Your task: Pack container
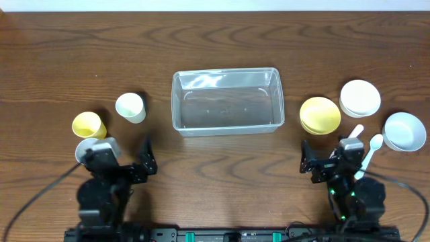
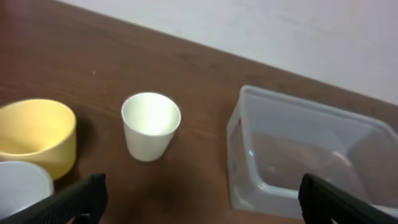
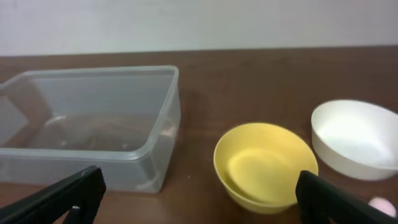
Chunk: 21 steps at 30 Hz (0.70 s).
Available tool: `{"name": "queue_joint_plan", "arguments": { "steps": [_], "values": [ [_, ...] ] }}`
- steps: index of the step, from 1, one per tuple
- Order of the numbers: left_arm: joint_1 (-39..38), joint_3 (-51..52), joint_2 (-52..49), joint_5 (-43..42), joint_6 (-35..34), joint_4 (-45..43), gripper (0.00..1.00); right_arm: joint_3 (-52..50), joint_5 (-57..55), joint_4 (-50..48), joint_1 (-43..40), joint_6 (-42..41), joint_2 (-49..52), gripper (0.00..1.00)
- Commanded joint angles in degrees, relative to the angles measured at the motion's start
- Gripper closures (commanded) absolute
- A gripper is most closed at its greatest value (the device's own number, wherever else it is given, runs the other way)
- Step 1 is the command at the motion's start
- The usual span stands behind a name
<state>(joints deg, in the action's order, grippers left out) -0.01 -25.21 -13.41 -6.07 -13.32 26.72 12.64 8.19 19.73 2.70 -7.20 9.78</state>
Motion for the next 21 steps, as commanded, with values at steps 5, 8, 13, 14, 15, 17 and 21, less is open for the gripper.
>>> {"name": "queue_joint_plan", "arguments": {
  "steps": [5, 8, 13, 14, 15, 17, 21],
  "values": [
    [0.2, -26.69, -22.34, -0.85, -0.74, 18.12, 0.02, 21.18, 0.17, 15.39, -0.39, -0.87, 19.67, 0.01],
    [0.2, -40.02, -35.04, -0.85, -0.37, 30.97, 0.02, 30.84, 0.17, 25.7, -0.39, -0.85, 30.42, 0.01],
    [0.22, -58.84, -52.85, -0.81, 3.04, 49.35, 0.02, 43.36, 0.26, 40.68, -0.39, 1.7, 47.25, 0.01],
    [0.22, -61.42, -55.49, -0.81, 3.67, 51.19, 0.02, 44.7, 1.14, 42.01, -0.39, 1.64, 49.53, 0.01],
    [0.22, -63.67, -58.05, -0.92, 3.45, 52.43, 0.02, 45.97, 2.73, 43.36, -0.39, 1.68, 51.84, 0.01],
    [0.22, -66.18, -62.12, -1.03, 2.97, 53.22, 0.02, 47.04, 4.74, 44.17, -0.39, 1.7, 55.87, 0.01],
    [0.22, -66.25, -65.94, -1.03, 3.15, 48.33, 0.02, 47.04, 4.48, 44.09, -0.42, 1.62, 60.28, 0.01]
  ]
}}
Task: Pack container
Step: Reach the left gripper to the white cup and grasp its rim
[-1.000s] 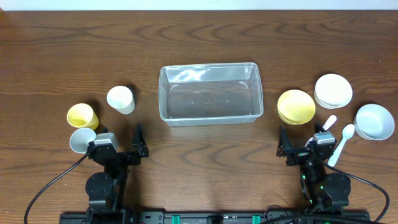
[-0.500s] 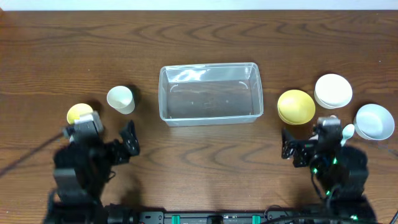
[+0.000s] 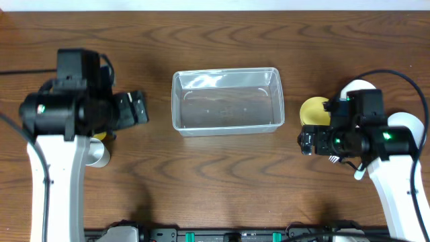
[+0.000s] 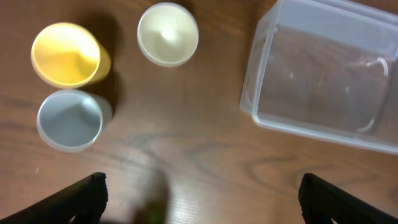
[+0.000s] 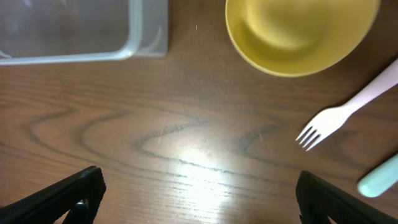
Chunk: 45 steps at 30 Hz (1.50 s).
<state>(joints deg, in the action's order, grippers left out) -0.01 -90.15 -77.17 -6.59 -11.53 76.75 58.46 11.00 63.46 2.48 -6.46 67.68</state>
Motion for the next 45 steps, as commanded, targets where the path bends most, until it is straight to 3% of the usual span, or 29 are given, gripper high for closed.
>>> {"name": "queue_joint_plan", "arguments": {
  "steps": [1, 17, 24, 29, 37, 41, 45],
  "values": [
    [0.22, -1.31, -3.13, -0.48, 1.38, -3.39, 0.02, 1.22, 1.64, 0.35, -0.2, 0.74, 3.19, 0.01],
    [0.22, -1.31, -29.81, 0.2, 1.38, -11.85, 0.0, 1.22, -0.46, -0.28, -0.22, 0.04, 5.77, 0.01],
    [0.22, -1.27, -36.24, 4.83, 1.38, -13.88, 0.07, 1.22, -0.46, -0.15, -0.22, 0.04, 5.77, 0.01],
    [0.22, -1.27, -37.4, 6.21, 1.36, -14.19, 0.19, 1.2, -0.46, -0.04, -0.22, 0.07, 5.77, 0.01],
    [0.22, -1.22, -37.4, 6.19, 1.36, -14.05, 0.61, 1.22, -0.46, 0.63, -0.22, 0.09, 5.77, 0.01],
    [0.22, -1.09, -37.4, 6.19, 1.36, -13.79, 0.73, 1.22, -0.48, 0.63, -0.22, 0.09, 5.77, 0.01],
    [0.22, -1.05, -37.4, 6.19, 1.36, -13.53, 0.78, 1.22, -0.46, 0.66, -0.22, 0.09, 5.77, 0.01]
  ]
}}
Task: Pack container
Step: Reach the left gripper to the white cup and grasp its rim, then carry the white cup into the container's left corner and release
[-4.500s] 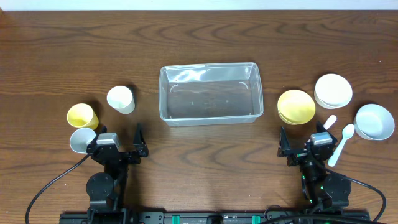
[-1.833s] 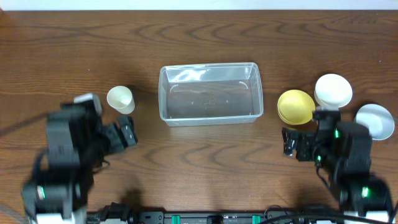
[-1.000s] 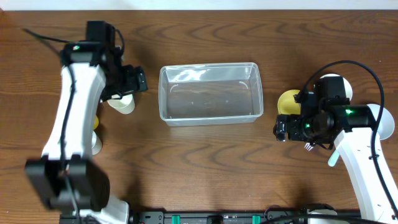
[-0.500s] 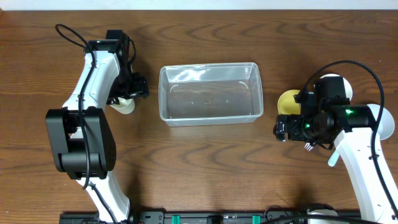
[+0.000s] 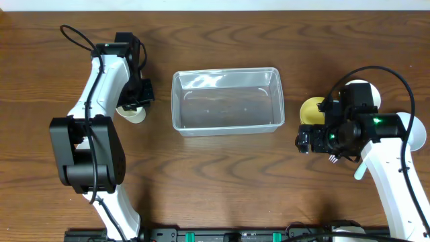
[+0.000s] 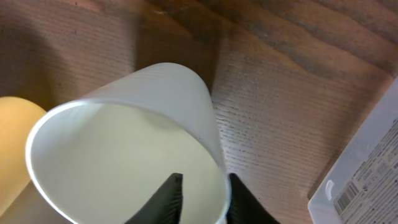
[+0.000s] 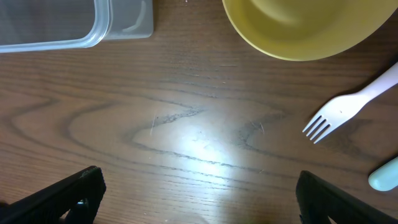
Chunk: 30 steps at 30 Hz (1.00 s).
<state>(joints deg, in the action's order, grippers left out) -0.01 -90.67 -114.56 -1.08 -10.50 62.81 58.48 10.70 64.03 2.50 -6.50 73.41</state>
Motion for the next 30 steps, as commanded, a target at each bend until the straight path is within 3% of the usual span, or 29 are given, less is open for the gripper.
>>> {"name": "queue_joint_plan", "arguments": {
  "steps": [1, 10, 23, 30],
  "values": [
    [0.22, -0.52, 0.0, 0.68, 0.33, 0.46, 0.79, 1.2, -0.15, 0.09, -0.24, 0.13, 0.04, 0.01],
    [0.22, -0.52, 0.0, 0.68, 0.35, 0.55, 0.94, 1.2, -0.15, 0.09, -0.24, 0.13, 0.04, 0.01],
    [0.09, -1.38, 0.72, 0.7, 0.35, 1.14, 0.94, 1.18, -0.17, 0.07, -0.24, 0.15, 0.04, 0.01],
    [-3.48, -4.98, 8.94, 0.7, 1.31, 2.19, 0.94, 1.2, -0.17, -0.13, -0.24, 0.13, 0.04, 0.01]
  ]
}}
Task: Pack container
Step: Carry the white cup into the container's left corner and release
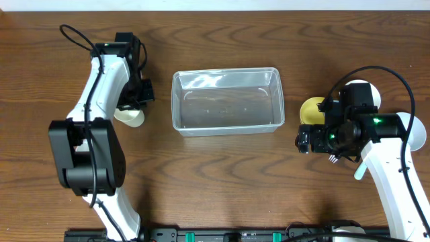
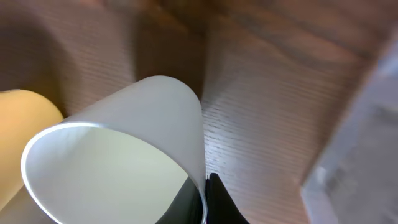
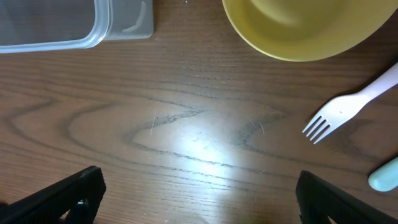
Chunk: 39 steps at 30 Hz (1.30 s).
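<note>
The clear plastic container (image 1: 178, 101) stands at the table's middle. Left of it, a white cup (image 1: 127, 116) is tilted, its wall pinched at the rim by my left gripper (image 1: 139, 101). In the left wrist view the white cup (image 2: 124, 149) fills the frame, with the left gripper (image 2: 203, 196) shut on its rim, one finger inside and one outside. A yellow cup (image 2: 25, 124) sits right behind it. My right gripper (image 3: 199, 196) hangs open over bare wood just in front of the yellow bowl (image 3: 298, 31), holding nothing.
Right of the container lie the yellow bowl (image 1: 310, 111), a white bowl (image 1: 363, 89) partly under the right arm, a pink fork (image 3: 348, 112) and a pale spoon handle (image 3: 382, 175). The container's corner (image 3: 118, 28) shows at the right wrist view's top left.
My left gripper's fingers stood apart astride the white cup's rim; now they are shut on its wall, and the cup sits slightly shifted. The right arm has not moved.
Both arms were folded at the table's front edge, grippers open. Then the left was over the cups and the right by the yellow bowl. Then the left gripper straddled the white cup's rim, and now it is shut on it.
</note>
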Available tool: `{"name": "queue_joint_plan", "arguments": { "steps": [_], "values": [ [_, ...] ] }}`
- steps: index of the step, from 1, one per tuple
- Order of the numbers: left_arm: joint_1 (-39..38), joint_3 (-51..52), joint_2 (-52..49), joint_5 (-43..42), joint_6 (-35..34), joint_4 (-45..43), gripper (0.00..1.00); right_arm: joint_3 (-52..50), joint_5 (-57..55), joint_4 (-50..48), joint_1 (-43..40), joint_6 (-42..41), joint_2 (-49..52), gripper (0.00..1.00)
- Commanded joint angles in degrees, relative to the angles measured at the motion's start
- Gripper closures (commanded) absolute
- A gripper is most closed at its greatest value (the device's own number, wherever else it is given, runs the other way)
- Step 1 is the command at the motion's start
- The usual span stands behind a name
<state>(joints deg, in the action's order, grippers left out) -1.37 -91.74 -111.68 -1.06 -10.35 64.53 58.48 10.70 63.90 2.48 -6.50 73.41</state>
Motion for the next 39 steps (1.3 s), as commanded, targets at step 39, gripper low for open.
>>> {"name": "queue_joint_plan", "arguments": {
  "steps": [39],
  "values": [
    [-22.6, -6.95, -6.34, 0.66, 9.05, -6.43, 0.94, 1.2, -0.15, 1.31, -0.22, 0.13, 0.04, 0.01]
  ]
}}
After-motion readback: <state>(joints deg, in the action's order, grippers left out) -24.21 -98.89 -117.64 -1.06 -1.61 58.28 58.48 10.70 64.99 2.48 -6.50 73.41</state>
